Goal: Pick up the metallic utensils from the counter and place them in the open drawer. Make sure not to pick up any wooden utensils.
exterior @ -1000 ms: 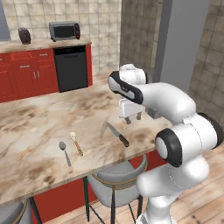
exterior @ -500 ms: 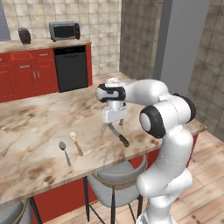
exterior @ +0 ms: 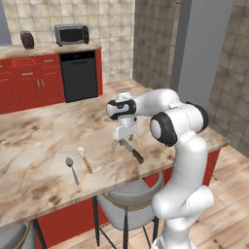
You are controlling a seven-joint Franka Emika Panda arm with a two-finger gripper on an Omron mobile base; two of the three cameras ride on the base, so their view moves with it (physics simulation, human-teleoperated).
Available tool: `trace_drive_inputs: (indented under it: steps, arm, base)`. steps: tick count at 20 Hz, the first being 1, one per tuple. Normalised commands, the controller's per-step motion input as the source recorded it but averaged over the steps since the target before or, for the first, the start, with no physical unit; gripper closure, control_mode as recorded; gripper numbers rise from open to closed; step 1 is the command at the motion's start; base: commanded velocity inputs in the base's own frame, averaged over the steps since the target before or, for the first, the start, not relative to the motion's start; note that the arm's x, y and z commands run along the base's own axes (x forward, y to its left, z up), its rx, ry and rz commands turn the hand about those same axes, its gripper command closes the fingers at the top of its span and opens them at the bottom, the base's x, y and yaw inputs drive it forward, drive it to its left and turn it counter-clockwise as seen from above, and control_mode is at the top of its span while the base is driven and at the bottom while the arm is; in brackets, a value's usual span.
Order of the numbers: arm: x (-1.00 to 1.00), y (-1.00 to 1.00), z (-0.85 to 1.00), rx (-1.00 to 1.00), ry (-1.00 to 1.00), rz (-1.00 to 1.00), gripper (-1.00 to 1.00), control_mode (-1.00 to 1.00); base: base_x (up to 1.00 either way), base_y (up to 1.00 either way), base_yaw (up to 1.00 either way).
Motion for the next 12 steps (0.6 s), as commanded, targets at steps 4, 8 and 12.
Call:
trace_drive_inputs:
  steps: [4,8,12]
  arm:
    - [-0.02,-0.26,-0.11,0.0,-0.01,0.08,-1.0,-1.0]
    - [-0.16,-0.26,-0.13,0.0,-0.04,0.03,-1.0,-1.0]
    - [-0.3,-0.02,-0.17,0.0,-0.13,0.0,-1.0,-1.0]
  base:
    - [0.0,0.0,0.0]
    - [0.0,0.0,0.0]
    - [0.0,0.0,0.0]
